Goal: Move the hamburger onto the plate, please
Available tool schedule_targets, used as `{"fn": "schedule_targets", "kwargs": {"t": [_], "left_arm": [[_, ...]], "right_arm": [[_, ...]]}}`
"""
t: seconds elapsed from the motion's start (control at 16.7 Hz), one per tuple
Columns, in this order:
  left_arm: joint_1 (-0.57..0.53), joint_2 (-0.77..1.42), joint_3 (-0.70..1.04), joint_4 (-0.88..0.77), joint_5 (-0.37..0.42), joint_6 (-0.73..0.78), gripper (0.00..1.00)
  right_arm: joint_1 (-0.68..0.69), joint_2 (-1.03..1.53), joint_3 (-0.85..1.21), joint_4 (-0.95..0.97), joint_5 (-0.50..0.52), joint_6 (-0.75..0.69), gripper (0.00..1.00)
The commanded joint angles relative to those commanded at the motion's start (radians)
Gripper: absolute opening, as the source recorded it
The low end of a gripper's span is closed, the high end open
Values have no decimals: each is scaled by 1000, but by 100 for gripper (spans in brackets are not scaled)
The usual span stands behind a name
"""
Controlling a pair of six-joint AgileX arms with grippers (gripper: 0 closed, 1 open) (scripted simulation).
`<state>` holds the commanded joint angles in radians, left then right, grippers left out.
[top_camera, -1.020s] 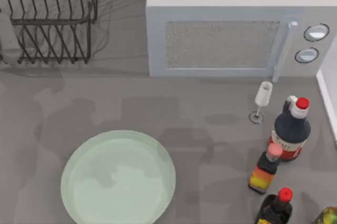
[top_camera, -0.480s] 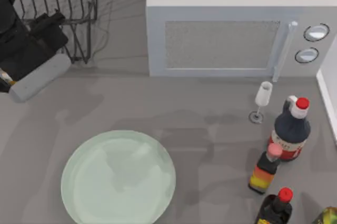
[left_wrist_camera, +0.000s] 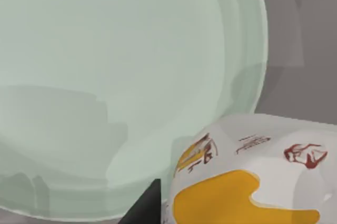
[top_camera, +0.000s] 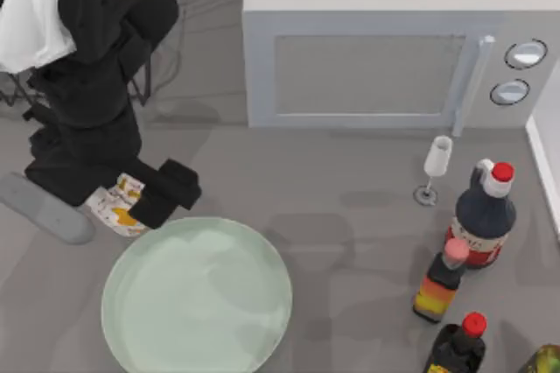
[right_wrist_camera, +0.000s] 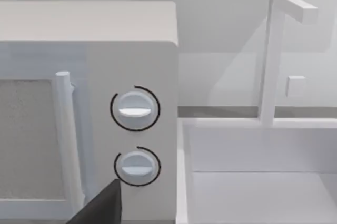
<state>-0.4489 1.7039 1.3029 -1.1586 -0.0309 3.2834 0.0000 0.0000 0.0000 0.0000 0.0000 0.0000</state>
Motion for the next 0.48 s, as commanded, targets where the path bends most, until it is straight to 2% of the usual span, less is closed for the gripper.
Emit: {"fn": "schedule_targets", "kwargs": {"t": [0.24, 0.48], "left_arm": [[-107, 23, -44, 3, 15, 366, 0], [-188, 34, -65, 26, 16, 607, 0]], "right_arm": [[0, 0, 0, 0, 0, 0, 100], [0, 0, 0, 0, 0, 0, 100]]}}
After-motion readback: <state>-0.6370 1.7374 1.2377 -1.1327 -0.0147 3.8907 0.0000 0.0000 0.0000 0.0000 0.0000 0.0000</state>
